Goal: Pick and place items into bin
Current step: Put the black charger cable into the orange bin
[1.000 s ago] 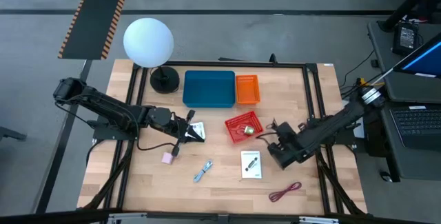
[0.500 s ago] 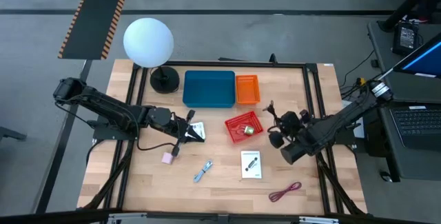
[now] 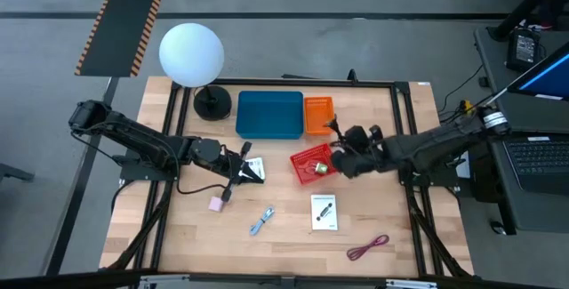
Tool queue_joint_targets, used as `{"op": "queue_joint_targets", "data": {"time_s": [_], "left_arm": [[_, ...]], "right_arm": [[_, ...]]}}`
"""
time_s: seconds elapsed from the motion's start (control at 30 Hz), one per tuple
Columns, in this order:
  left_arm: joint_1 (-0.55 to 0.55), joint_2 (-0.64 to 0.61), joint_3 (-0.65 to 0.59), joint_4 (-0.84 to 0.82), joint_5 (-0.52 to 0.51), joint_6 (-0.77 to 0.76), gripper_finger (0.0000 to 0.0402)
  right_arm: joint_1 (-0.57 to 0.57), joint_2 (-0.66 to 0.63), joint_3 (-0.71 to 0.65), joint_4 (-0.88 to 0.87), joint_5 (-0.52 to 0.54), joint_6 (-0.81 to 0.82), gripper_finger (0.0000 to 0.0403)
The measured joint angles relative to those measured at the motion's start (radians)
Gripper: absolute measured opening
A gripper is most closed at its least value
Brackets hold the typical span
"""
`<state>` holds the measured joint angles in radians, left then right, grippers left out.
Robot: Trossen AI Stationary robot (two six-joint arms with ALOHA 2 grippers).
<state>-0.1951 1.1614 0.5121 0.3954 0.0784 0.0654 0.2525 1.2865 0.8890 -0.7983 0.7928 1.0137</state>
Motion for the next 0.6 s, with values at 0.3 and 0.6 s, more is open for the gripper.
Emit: {"op": "queue_joint_targets", "data": {"time_s": [0.3,0.6], "left_arm": [[0.000,0.000,0.000,0.000,0.000,0.000,0.0003],[0.000,0.000,0.000,0.000,-0.027,0.000,0.0003]], "right_arm": [[-0.258,0.000,0.000,0.205,-0.184,-0.290,0.0000],[-0.426,0.059,0.000,0.340,-0.349,-0.420,0.0000]]}}
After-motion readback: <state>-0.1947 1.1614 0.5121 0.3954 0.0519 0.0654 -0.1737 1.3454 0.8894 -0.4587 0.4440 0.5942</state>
